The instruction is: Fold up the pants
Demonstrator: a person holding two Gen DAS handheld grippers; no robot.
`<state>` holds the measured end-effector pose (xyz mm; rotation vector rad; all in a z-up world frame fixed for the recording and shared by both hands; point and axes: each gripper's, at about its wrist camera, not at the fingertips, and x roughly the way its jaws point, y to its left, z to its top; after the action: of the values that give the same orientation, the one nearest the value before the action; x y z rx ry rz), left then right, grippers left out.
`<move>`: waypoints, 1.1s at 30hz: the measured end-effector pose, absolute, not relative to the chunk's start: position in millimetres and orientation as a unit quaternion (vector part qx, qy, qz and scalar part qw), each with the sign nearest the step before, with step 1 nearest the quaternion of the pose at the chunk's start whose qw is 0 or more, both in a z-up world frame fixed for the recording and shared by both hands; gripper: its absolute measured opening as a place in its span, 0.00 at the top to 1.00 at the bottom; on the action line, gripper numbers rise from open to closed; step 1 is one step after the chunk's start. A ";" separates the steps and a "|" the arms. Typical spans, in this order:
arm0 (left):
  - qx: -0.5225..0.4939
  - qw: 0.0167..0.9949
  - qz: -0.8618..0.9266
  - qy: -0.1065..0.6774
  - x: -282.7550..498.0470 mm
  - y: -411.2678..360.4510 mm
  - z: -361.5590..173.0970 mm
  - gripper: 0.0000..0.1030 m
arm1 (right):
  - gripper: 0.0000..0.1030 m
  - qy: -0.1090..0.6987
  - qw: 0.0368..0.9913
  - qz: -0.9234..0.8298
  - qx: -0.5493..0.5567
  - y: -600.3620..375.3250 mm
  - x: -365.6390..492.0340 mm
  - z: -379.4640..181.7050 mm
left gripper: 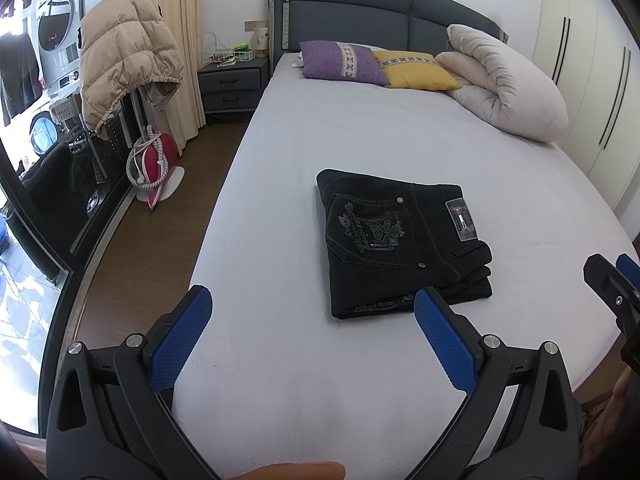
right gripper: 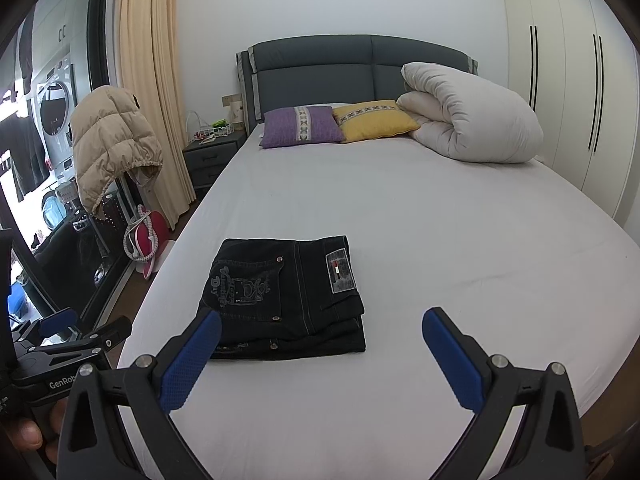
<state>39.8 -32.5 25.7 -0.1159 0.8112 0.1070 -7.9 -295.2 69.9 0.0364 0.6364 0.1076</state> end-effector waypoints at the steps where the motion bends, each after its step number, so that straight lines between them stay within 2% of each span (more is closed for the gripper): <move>1: -0.056 0.916 0.052 0.394 39.9 -32.6 25.9 0.00 | 0.00 0.313 0.948 0.053 0.018 -295.4 -7.8 70.1; 33: -0.056 0.915 0.052 0.396 39.6 -33.9 25.2 0.00 | 0.00 0.317 0.947 0.055 0.018 -299.2 -7.4 63.4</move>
<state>39.6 -33.9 25.2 -0.1144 0.8143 0.1070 -7.4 -299.2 63.4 0.0373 0.6461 0.1120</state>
